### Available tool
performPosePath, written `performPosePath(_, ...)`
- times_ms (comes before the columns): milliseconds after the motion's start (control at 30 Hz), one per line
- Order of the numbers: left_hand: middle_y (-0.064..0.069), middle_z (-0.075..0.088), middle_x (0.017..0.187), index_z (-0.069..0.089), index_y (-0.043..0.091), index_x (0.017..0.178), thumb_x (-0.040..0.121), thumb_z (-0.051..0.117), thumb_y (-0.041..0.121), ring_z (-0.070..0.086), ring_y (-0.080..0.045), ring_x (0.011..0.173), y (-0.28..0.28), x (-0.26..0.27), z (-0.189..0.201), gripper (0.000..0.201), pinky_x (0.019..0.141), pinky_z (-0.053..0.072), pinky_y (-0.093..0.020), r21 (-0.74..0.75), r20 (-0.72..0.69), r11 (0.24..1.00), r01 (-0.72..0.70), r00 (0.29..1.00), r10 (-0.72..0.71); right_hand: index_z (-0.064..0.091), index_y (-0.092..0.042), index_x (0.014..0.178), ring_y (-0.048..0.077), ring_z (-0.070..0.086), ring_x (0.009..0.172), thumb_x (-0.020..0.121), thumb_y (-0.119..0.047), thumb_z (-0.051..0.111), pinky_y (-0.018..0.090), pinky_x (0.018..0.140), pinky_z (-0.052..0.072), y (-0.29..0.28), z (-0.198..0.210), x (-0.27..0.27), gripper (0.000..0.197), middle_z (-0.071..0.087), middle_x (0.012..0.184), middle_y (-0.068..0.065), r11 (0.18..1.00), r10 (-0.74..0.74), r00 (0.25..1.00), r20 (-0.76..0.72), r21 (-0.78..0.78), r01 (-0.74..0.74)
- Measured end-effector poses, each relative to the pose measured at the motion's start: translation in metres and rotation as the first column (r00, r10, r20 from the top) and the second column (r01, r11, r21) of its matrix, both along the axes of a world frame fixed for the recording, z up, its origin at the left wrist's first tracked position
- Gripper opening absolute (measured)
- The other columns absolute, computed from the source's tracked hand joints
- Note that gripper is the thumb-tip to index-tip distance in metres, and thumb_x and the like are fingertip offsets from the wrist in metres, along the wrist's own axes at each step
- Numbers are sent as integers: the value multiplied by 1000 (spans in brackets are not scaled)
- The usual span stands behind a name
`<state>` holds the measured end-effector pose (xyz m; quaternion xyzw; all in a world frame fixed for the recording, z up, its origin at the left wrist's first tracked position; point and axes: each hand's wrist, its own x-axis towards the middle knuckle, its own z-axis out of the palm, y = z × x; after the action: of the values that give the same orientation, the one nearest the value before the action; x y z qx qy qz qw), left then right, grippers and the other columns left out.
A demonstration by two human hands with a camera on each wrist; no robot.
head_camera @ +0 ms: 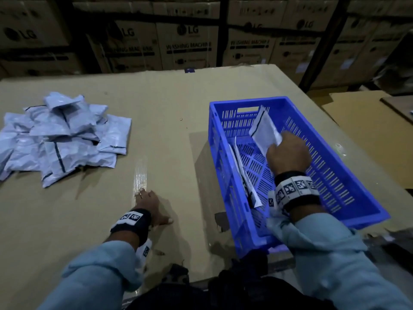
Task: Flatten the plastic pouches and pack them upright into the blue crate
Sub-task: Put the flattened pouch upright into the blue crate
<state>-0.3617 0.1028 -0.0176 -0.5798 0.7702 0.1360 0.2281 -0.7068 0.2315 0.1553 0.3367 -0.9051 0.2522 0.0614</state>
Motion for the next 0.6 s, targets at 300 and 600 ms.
performPosePath(300, -38, -5, 161, -2, -7, 157, 69, 69, 82, -4, -50, 153, 0, 2, -4, 144, 126, 9, -51, 5, -8, 1000, -14, 1000, 14, 35, -12, 152, 36, 55, 127, 87, -20, 69, 38, 95, 51, -14, -46, -3, 73, 53, 146, 16, 637, 309, 856, 414, 578, -510)
performPosePath(600, -37, -9, 162, -6, -7, 157, 68, 70, 83, -6, -50, 153, -1, 5, -11, 147, 126, 8, -52, 12, -23, 1000, -20, 1000, 20, 32, -18, 158, 24, 56, 113, 100, -27, 57, 32, 87, 47, -10, -36, 2, 63, 33, 162, 13, 531, 281, 778, 562, 585, -614)
